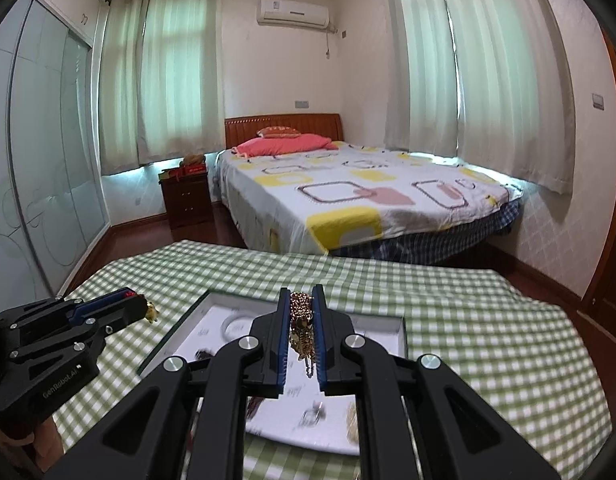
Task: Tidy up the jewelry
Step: 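Carry the gold chain with the right tool while the left tool carries the red tassel over the tray, then open the right tool to drop the chain while the left tool releases the tassel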
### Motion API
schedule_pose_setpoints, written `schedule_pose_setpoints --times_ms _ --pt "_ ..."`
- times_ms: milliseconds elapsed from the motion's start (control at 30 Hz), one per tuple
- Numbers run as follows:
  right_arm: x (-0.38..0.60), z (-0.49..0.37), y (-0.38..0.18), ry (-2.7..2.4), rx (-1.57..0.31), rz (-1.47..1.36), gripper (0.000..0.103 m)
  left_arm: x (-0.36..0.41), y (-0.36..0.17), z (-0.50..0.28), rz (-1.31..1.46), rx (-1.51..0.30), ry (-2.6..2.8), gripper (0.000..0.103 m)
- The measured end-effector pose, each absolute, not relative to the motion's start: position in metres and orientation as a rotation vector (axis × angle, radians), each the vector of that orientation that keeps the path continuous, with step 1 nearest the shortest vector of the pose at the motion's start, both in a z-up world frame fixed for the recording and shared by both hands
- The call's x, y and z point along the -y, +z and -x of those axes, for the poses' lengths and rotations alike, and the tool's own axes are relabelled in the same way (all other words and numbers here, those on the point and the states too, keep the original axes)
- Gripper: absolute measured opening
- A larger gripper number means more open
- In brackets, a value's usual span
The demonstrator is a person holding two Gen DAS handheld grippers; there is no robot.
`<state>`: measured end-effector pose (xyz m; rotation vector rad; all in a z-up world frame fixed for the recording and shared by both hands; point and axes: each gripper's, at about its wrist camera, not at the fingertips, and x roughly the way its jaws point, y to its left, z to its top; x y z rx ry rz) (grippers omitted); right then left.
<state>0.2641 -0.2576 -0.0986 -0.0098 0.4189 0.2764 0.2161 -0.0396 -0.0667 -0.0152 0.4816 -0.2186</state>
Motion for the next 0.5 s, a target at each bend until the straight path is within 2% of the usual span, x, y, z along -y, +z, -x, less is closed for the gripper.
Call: schedule_pose_setpoints --times_ms 267,500 --pt "0.260 -0.315 -0.091 0.258 -0.388 0.018 0.011 0.060 -0.062 -0.280 0.035 -0.445 -0.221 0.013" --pt "0.261 -0.367 -0.165 0.246 -0.571 -0.003 0.011 0.085 -0.132 -0.342 0.004 -0.634 -0.214 0.013"
